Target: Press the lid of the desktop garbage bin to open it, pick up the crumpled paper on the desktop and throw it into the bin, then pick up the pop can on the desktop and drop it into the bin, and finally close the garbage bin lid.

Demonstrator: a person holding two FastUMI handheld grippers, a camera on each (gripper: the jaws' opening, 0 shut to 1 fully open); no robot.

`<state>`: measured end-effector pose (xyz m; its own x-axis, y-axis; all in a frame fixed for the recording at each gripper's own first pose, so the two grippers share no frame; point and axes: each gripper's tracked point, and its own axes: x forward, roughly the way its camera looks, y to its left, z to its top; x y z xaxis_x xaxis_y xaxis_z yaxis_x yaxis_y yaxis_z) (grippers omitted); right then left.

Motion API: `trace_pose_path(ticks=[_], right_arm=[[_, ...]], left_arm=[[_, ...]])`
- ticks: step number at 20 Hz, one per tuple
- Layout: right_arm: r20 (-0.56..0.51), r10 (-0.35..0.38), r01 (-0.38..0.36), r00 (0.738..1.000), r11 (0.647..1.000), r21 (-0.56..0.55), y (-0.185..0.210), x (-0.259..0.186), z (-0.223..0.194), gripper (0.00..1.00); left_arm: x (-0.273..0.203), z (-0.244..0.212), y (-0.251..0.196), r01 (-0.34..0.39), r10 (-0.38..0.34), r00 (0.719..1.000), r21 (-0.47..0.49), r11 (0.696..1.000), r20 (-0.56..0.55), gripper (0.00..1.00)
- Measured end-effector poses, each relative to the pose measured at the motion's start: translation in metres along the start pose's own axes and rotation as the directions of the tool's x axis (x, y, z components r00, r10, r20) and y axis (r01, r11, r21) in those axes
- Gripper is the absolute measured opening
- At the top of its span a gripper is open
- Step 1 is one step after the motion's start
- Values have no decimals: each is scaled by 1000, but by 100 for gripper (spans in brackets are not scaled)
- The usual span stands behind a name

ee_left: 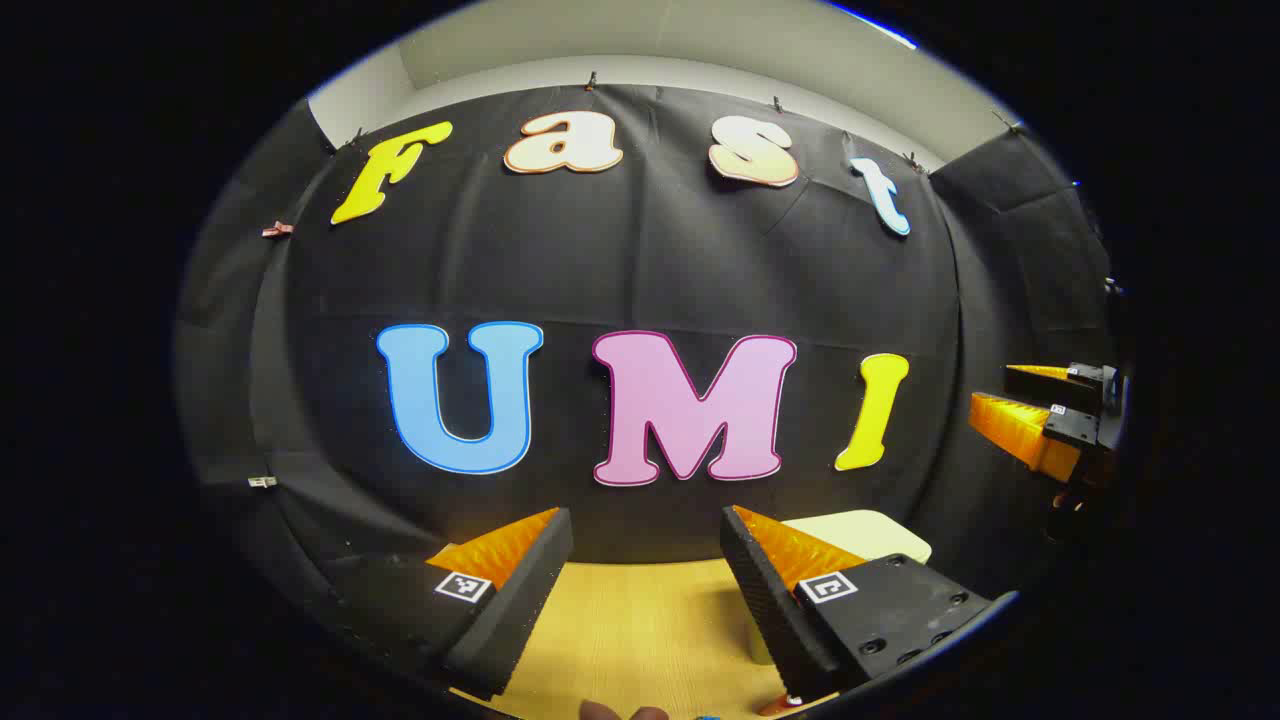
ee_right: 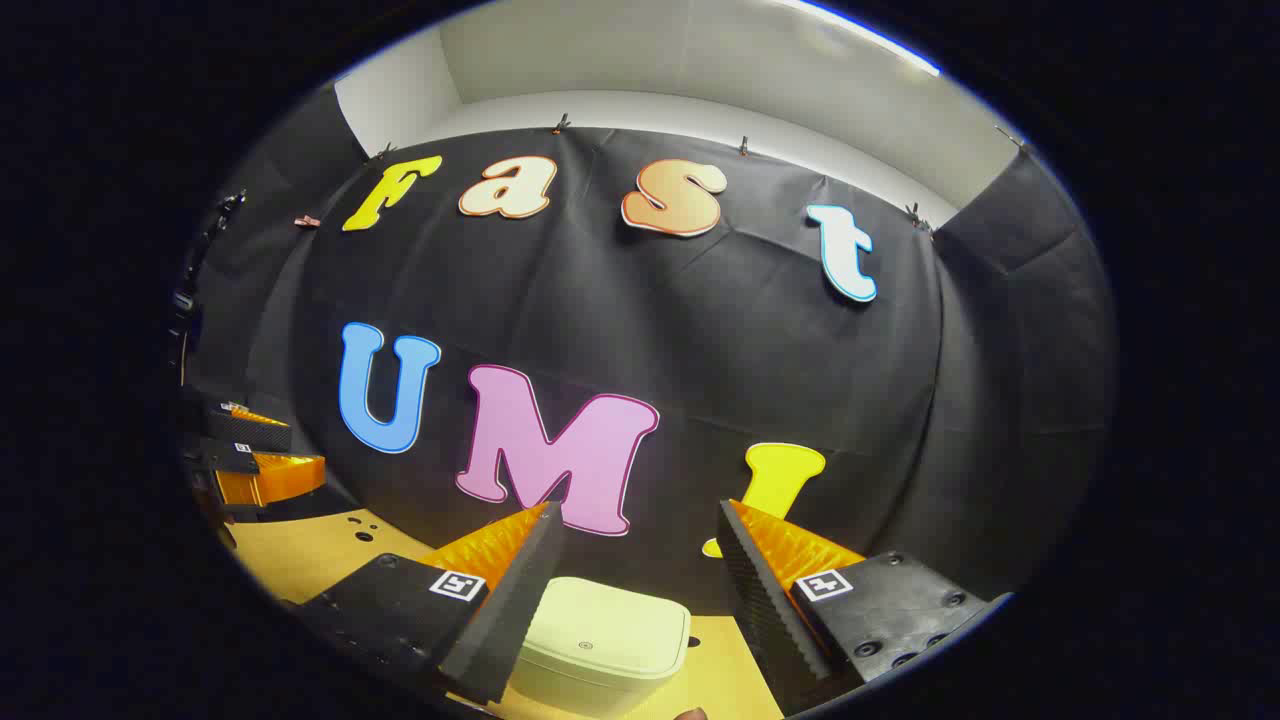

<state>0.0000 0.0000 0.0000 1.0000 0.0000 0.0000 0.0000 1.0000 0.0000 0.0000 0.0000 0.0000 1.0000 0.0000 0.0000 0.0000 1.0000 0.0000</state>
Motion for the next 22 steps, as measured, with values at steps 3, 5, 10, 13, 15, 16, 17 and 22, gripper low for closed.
trace_pose_path(ticks=[3,5,10,13,15,16,17,22], right_arm=[[6,9,-9,1000,1000,-7,1,1,0,96],[8,11,-11,1000,1000,-19,1,1,-1,96],[9,13,-13,1000,1000,-14,-1,3,-1,96],[4,10,-10,1000,1000,-14,-2,3,-3,96],[1,11,-11,1000,1000,-6,-3,4,-4,96],[-2,15,-15,1000,1000,1,-3,5,-5,96],[-4,20,-20,1000,1000,8,-1,4,-6,95],[-35,105,-104,994,994,25,18,-1,-13,31]], left_arm=[[4,1,-2,-2,2,1000,-2,1000,-2,93],[6,3,-4,1,-1,1000,2,1000,-1,93],[7,1,-7,6,-6,1000,6,1000,0,96],[7,2,-8,3,-3,1000,2,1000,6,96],[7,3,-7,0,0,1000,5,1000,7,96],[7,3,-7,0,0,1000,5,1000,5,96],[7,2,-7,-2,2,1000,5,1000,4,96],[4,3,-6,-7,7,1000,6,1000,-1,93]])
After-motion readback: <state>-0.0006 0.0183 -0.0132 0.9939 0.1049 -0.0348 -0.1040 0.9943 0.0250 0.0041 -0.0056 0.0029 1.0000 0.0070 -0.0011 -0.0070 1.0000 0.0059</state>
